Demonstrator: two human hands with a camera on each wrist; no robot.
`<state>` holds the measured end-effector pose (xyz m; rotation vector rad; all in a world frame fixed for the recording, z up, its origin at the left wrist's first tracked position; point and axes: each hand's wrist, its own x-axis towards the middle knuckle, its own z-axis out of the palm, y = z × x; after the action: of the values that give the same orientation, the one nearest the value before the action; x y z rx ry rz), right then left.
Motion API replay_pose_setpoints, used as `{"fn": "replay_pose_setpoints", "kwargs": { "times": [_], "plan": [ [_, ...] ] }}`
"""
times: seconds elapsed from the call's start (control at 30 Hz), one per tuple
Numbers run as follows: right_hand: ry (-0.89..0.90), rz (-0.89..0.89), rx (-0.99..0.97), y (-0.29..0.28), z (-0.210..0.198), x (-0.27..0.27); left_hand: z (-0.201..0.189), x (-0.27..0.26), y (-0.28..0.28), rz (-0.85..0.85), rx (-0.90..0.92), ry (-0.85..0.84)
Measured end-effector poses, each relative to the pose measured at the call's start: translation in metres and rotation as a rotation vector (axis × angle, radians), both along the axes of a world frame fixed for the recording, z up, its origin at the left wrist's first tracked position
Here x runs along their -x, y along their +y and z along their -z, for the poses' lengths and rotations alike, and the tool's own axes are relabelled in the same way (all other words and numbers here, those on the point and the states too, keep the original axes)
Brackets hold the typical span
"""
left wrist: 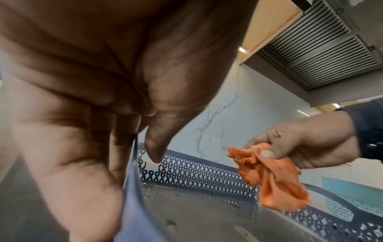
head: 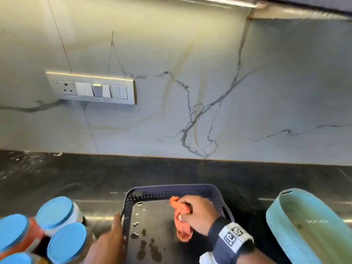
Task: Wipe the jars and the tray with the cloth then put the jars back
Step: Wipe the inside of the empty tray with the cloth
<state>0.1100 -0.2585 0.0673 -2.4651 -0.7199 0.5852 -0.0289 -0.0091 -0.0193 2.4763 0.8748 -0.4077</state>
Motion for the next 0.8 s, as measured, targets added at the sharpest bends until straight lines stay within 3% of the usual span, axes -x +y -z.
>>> {"fn": "replay_pose_setpoints", "kwargs": {
  "times": [0.03, 0.1, 0.23, 0.27, 0.3, 0.37, 0.4, 0.53, 0.6, 0.7, 0.8],
  "plan": [
    [0.057, -0.025, -0.001, 0.059, 0.013, -0.028, 0.000, -0.004, 0.000, -0.028, -0.038, -0.074],
    [0.057, -0.082, 0.102, 0.088, 0.059, -0.057, -0.003, -0.002, -0.005, 0.036, -0.058, -0.089],
    [0.064, -0.123, 0.133, 0.102, 0.114, -0.067, 0.008, 0.000, 0.002, -0.028, -0.068, -0.085],
    [0.149, -0.164, 0.104, 0.109, 0.117, -0.065, 0.006, -0.003, 0.001, -0.017, -0.058, -0.095],
    [0.069, -0.229, 0.056, 0.110, 0.131, -0.067, 0.005, -0.003, 0.001, -0.011, -0.052, -0.099],
    [0.105, -0.199, -0.073, 0.110, 0.142, -0.060, 0.006, -0.004, 0.001, 0.011, -0.046, -0.121],
    [0.145, -0.225, -0.070, 0.110, 0.135, -0.052, 0.006, -0.003, 0.002, 0.007, -0.045, -0.114],
    [0.031, -0.399, 0.153, 0.112, 0.107, -0.043, 0.004, 0.002, 0.001, -0.015, 0.017, -0.118],
    [-0.048, -0.422, 0.134, 0.119, 0.103, -0.051, 0.003, 0.005, -0.001, -0.026, 0.052, -0.125],
    [0.081, -0.388, 0.164, 0.134, 0.101, -0.051, 0.003, 0.008, 0.001, -0.018, 0.080, -0.115],
    [-0.113, -0.571, 0.225, 0.157, 0.093, -0.048, 0.003, 0.010, 0.001, 0.006, 0.083, -0.098]
  ]
}}
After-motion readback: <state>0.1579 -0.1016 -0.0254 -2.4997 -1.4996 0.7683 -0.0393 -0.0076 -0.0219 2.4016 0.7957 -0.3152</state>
